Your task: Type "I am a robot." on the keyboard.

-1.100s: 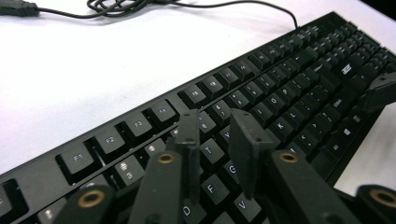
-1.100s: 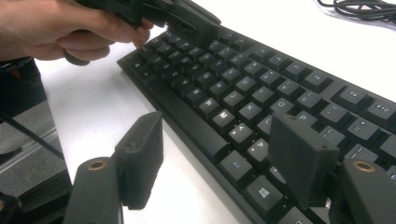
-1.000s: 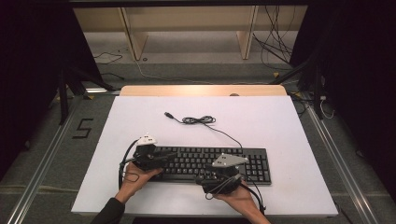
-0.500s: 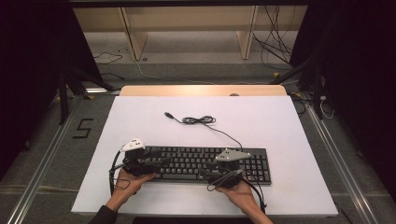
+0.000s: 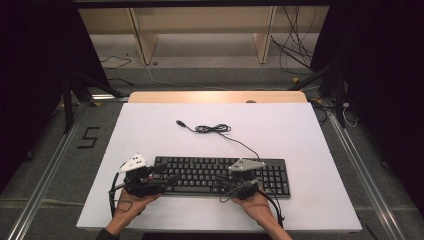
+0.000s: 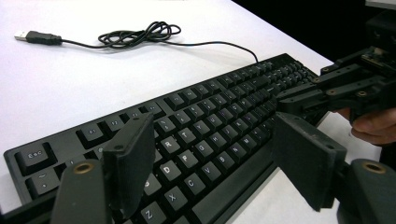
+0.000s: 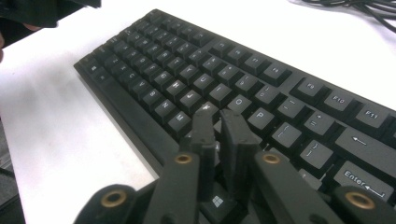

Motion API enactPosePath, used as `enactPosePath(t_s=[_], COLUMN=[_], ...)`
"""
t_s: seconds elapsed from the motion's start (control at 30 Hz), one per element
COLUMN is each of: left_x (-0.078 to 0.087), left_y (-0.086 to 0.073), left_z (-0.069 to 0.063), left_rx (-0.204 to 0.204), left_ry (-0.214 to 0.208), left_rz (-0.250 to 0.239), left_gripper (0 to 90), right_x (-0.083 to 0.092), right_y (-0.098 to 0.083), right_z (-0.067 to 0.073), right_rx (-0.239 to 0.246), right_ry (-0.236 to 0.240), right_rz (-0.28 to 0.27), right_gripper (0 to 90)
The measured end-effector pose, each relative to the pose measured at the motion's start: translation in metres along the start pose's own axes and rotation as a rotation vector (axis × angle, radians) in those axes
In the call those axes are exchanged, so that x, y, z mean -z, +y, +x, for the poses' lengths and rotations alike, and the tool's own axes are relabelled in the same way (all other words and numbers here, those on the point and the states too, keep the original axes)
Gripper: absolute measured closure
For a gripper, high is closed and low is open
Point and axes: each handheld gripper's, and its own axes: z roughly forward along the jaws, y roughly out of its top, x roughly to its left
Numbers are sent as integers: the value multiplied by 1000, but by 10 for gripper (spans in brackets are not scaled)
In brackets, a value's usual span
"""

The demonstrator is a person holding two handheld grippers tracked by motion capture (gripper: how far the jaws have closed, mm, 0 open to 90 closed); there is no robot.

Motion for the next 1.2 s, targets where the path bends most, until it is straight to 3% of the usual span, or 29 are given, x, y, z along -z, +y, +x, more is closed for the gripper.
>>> enactPosePath(t_s=[0.1,1.2], left_x=[3,11], left_y=[-2,-13], left_z=[-1,-6], left_rx=[-5,-22], left_ry=[8,9], left_rz=[1,12], left_gripper=[289,244], right_x=[-3,-13], right_y=[-1,-4], right_z=[0,1], right_rx=[2,18], right_ry=[-3,-11], right_rz=[12,56], right_gripper=[900,900])
